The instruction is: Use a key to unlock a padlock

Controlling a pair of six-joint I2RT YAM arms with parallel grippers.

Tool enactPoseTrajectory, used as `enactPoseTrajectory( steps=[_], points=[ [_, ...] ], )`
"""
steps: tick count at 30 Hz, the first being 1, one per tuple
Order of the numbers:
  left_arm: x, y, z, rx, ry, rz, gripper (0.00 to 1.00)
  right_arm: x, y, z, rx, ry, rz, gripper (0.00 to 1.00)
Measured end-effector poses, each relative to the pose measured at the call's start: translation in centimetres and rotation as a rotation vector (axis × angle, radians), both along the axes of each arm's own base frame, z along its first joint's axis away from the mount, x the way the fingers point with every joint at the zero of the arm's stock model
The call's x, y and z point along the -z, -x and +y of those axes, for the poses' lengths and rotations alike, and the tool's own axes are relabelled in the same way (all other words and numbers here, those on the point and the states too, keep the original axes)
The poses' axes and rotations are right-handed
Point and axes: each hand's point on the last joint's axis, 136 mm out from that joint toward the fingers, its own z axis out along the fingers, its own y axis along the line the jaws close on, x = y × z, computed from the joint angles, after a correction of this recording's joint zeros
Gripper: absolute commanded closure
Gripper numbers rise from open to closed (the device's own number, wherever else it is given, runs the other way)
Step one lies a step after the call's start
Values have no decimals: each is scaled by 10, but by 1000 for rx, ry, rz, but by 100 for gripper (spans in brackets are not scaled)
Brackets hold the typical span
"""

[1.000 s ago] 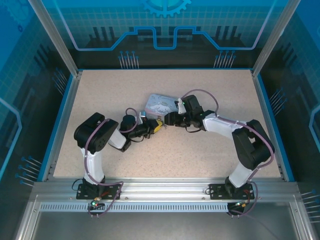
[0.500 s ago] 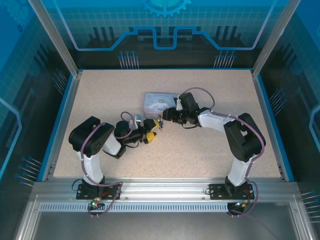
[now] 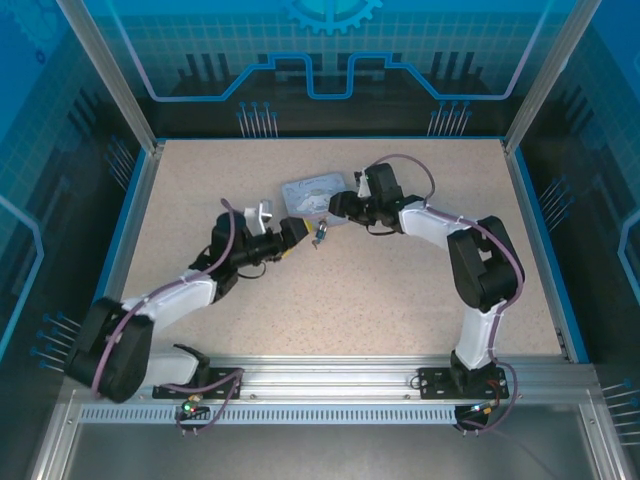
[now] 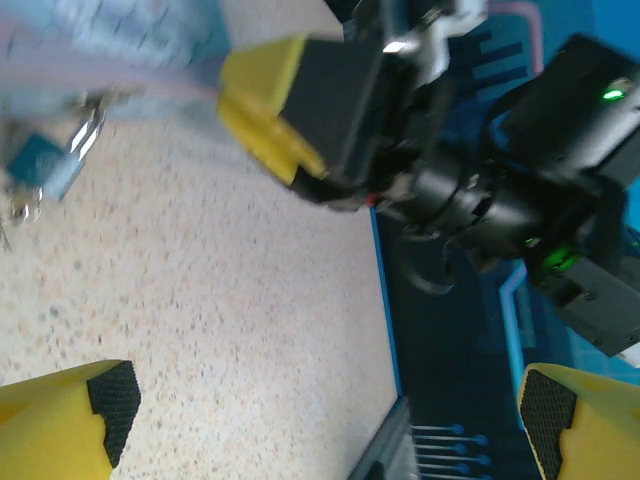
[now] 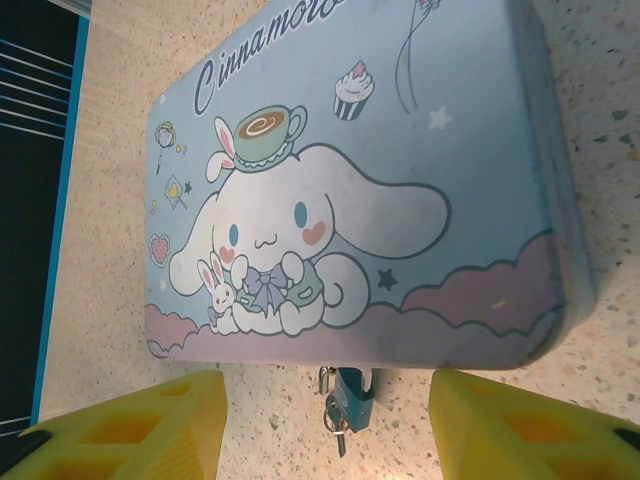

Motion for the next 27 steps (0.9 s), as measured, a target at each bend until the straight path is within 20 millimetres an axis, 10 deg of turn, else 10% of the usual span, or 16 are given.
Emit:
enactPoseTrajectory(
  steps=[6,18,27],
  points=[
    [-45,-11,11,-29,-163,-107,1,-22,29,-10,-9,-26,-27,41],
    [-42,-37,31,-82,-418,-49,1,-15,98,-24,-4,-44,6,35],
    [-46,-85,40,-142,-510,-24,1,-27,107,-22,3,-52,-19,28]
  ],
)
